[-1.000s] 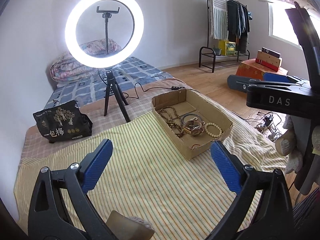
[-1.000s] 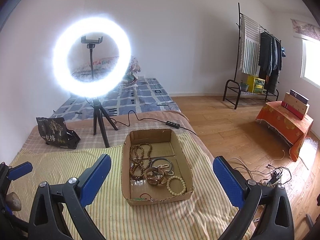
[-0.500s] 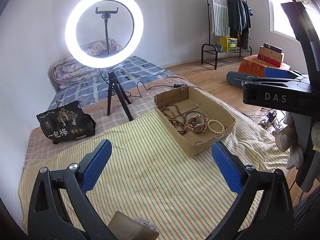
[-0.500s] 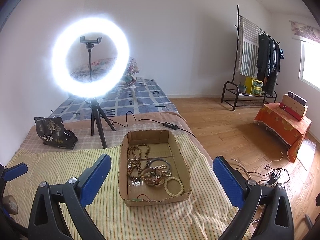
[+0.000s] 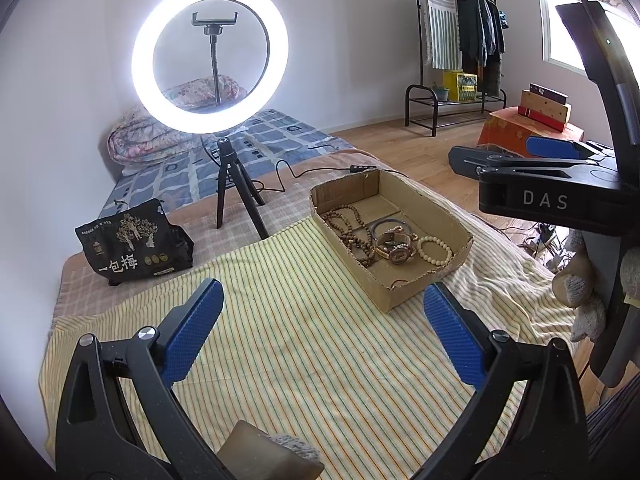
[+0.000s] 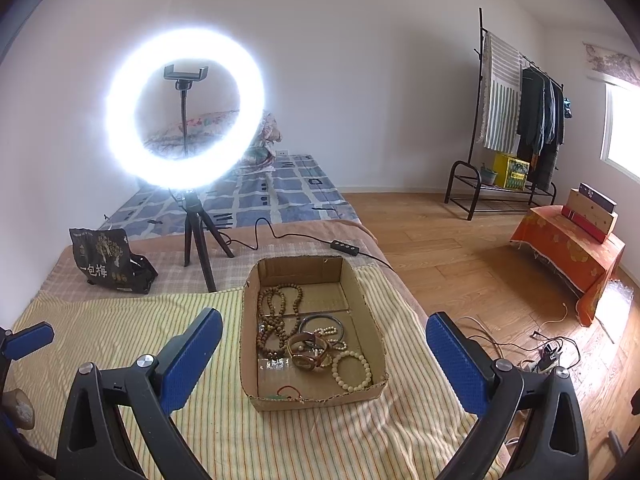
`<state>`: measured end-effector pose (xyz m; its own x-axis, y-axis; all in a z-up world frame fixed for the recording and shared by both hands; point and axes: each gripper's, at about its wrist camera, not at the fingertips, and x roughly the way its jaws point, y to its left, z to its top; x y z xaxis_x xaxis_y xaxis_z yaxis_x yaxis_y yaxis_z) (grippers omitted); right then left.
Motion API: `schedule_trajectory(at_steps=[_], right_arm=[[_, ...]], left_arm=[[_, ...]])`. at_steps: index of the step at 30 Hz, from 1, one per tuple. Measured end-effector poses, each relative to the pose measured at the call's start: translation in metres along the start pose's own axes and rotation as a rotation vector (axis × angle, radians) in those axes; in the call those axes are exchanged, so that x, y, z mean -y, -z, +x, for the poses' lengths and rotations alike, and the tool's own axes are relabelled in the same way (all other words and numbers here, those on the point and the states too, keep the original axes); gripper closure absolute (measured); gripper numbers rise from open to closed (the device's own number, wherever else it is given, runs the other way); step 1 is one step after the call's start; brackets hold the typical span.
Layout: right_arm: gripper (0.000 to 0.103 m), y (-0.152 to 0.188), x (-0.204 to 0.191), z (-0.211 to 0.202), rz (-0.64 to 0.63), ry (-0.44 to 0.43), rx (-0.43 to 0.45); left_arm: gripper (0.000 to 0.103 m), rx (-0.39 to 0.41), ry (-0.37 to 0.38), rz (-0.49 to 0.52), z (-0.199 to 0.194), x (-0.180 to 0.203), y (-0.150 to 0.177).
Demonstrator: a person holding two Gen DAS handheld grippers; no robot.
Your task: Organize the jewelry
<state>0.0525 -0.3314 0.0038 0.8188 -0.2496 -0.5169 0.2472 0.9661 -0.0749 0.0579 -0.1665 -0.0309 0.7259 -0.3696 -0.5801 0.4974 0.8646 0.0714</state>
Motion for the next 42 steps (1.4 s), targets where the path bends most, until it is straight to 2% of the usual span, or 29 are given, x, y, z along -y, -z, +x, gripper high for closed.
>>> schedule_trajectory(at_steps=[42], right_arm=[[0.0, 0.0053, -0.0017, 0.0051, 0.011, -0.024, -0.032]], left_arm=[[0.001, -0.005, -0.03, -0.014, -0.0033, -0.0014, 0.0024]])
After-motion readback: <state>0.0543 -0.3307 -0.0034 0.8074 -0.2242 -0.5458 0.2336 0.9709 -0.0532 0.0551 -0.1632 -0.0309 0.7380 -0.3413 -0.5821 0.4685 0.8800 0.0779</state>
